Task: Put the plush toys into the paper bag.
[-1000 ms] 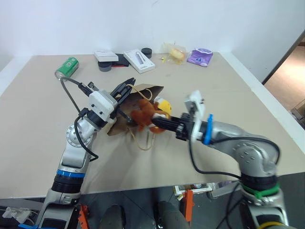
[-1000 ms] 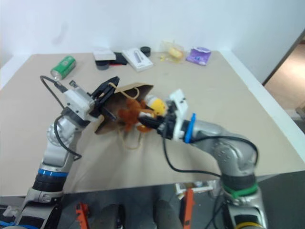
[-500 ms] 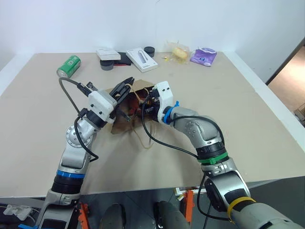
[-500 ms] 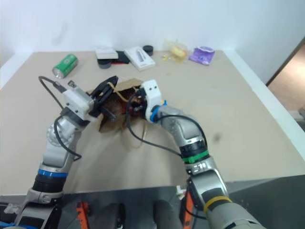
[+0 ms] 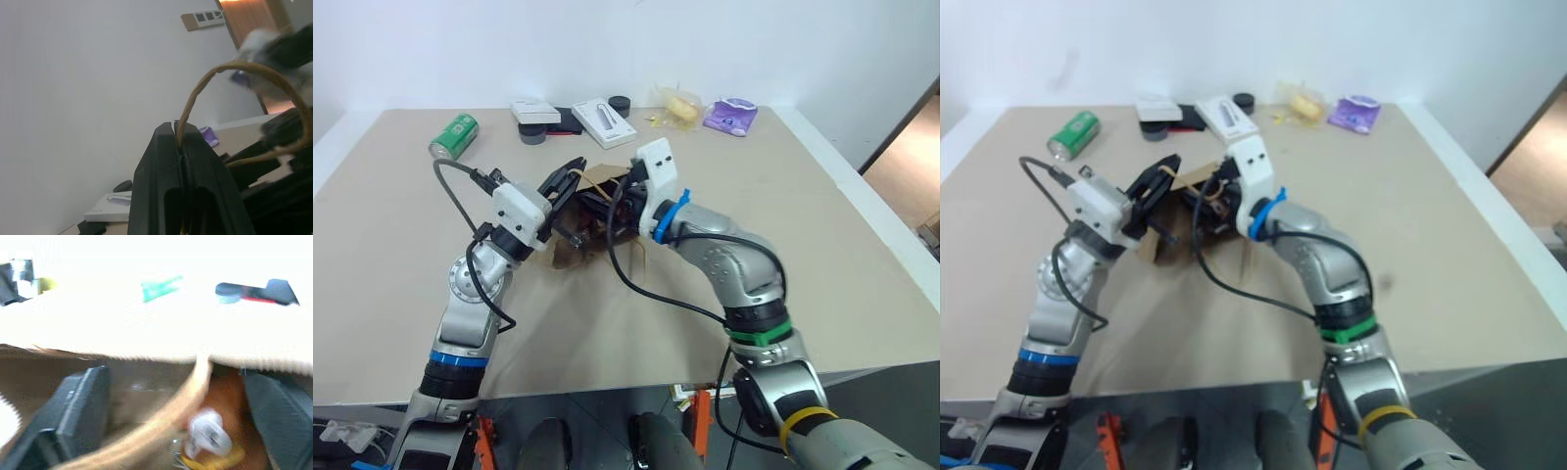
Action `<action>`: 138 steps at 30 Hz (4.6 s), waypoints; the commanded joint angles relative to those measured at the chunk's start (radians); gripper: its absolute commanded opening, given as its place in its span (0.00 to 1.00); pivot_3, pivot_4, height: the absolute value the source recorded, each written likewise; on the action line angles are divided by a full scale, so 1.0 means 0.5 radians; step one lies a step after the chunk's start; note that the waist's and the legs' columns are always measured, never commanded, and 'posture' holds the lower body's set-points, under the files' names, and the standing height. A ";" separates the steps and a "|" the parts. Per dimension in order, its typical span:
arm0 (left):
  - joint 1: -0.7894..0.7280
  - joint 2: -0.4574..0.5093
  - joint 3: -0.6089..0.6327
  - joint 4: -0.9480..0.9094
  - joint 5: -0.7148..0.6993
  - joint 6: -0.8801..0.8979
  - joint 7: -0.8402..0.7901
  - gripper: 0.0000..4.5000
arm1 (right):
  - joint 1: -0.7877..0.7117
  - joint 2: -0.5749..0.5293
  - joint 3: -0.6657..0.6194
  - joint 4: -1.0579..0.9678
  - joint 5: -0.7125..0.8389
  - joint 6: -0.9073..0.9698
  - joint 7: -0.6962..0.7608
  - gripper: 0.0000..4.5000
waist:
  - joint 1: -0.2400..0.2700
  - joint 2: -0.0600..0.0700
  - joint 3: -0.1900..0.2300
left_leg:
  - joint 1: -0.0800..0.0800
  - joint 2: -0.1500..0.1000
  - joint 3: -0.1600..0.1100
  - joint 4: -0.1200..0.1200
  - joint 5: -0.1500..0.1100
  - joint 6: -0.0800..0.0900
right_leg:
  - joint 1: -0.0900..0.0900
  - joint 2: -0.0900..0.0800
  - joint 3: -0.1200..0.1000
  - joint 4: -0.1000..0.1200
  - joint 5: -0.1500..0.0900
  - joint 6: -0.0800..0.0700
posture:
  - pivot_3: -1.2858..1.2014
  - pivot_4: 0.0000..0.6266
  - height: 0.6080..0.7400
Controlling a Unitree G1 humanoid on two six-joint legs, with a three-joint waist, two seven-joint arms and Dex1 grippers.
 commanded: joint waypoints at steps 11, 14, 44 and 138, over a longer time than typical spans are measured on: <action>-0.111 0.029 0.139 0.057 -0.058 0.051 0.029 0.00 | 0.122 -0.374 -0.435 0.418 -0.012 -0.122 -0.048 0.98 | -0.005 -0.001 0.000 | 0.007 -0.001 0.004 0.001 0.002 0.001 | 0.005 -0.001 0.001 0.000 0.000 -0.011 | 0.52 0.24 1.00; -0.122 0.029 0.139 0.072 -0.056 0.047 0.027 0.00 | 0.106 -0.270 -0.369 0.656 -0.124 -0.272 -0.074 0.98 | -0.016 0.000 0.000 | 0.007 0.001 0.006 0.000 0.001 0.001 | 0.003 0.004 0.006 0.000 0.004 -0.003 | 0.52 0.24 1.00; -0.129 0.006 0.117 0.029 -0.047 0.092 0.041 0.00 | 0.110 -0.323 -0.603 0.181 0.320 -0.387 0.483 0.01 | 0.003 0.006 0.003 | 0.002 0.004 0.003 -0.005 0.000 0.000 | -0.001 0.008 0.006 -0.001 0.001 -0.001 | 0.52 0.24 1.00; -0.194 -0.106 0.146 0.080 -0.105 0.235 0.112 0.00 | 0.030 -0.609 0.158 0.488 -1.745 -2.981 -0.223 0.02 | -0.005 0.001 0.002 | 0.015 0.005 0.002 0.002 0.009 -0.013 | 0.005 0.017 0.016 0.002 0.011 -0.016 | 0.52 0.24 1.00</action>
